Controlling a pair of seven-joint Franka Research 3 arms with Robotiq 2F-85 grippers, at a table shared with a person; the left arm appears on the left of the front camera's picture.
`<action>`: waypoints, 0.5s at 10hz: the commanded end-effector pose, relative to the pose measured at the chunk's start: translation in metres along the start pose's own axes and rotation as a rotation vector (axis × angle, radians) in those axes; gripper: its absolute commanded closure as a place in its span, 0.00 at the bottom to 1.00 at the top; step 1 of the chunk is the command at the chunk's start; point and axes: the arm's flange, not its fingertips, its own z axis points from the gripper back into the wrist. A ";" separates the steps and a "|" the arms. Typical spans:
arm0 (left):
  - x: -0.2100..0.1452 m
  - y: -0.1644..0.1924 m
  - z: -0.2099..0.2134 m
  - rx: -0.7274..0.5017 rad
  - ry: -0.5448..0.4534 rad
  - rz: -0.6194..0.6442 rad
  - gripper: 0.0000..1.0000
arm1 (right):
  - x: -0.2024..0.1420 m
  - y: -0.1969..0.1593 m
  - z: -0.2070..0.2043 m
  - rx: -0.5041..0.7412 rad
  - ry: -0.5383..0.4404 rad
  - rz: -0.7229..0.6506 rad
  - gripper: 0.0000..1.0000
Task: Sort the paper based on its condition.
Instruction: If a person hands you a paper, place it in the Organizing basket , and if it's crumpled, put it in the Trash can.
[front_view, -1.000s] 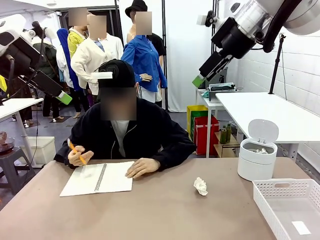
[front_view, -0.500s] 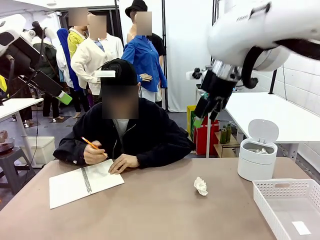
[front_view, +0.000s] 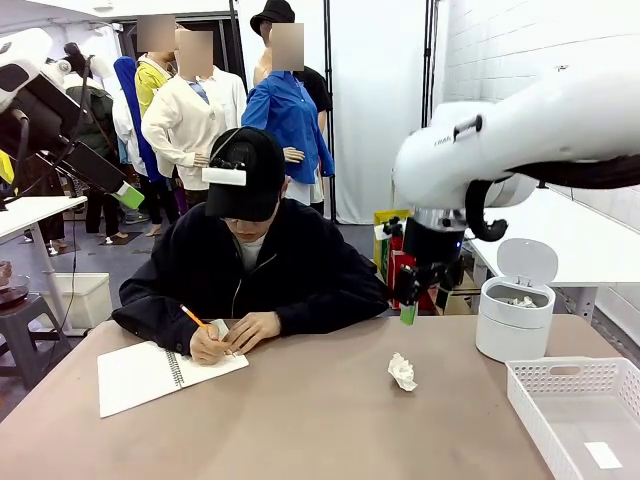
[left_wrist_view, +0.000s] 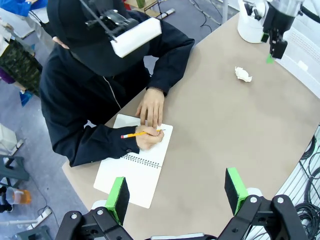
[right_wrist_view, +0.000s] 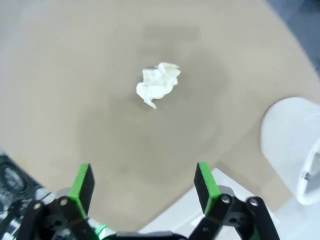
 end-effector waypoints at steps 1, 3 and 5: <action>0.000 0.001 0.001 -0.001 -0.003 0.003 0.00 | -0.004 0.013 -0.030 -0.043 -0.034 0.003 0.00; 0.000 0.001 0.001 -0.001 -0.003 0.003 0.00 | 0.008 0.020 -0.065 -0.094 -0.084 0.074 0.00; 0.000 0.001 0.001 -0.001 -0.003 0.003 0.00 | 0.018 0.020 -0.044 0.008 -0.100 0.088 0.00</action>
